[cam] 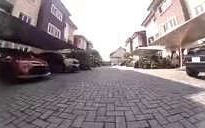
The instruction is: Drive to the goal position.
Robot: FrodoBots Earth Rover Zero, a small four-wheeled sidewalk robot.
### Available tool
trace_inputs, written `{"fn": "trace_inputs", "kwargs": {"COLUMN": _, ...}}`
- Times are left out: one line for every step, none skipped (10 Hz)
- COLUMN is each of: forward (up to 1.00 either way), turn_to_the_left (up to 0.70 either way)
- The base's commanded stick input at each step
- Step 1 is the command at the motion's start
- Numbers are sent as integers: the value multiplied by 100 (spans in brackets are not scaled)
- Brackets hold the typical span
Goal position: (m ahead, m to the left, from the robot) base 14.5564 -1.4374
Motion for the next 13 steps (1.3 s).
{"fn": "trace_inputs", "kwargs": {"forward": 69, "turn_to_the_left": 3}}
{"fn": "trace_inputs", "kwargs": {"forward": 69, "turn_to_the_left": 3}}
{"fn": "trace_inputs", "kwargs": {"forward": 69, "turn_to_the_left": 3}}
{"fn": "trace_inputs", "kwargs": {"forward": 69, "turn_to_the_left": 3}}
{"fn": "trace_inputs", "kwargs": {"forward": 69, "turn_to_the_left": 3}}
{"fn": "trace_inputs", "kwargs": {"forward": 69, "turn_to_the_left": 3}}
{"fn": "trace_inputs", "kwargs": {"forward": 69, "turn_to_the_left": 3}}
{"fn": "trace_inputs", "kwargs": {"forward": 69, "turn_to_the_left": 3}}
{"fn": "trace_inputs", "kwargs": {"forward": 69, "turn_to_the_left": 3}}
{"fn": "trace_inputs", "kwargs": {"forward": 69, "turn_to_the_left": 3}}
{"fn": "trace_inputs", "kwargs": {"forward": 69, "turn_to_the_left": 3}}
{"fn": "trace_inputs", "kwargs": {"forward": 69, "turn_to_the_left": 3}}
{"fn": "trace_inputs", "kwargs": {"forward": 69, "turn_to_the_left": 3}}
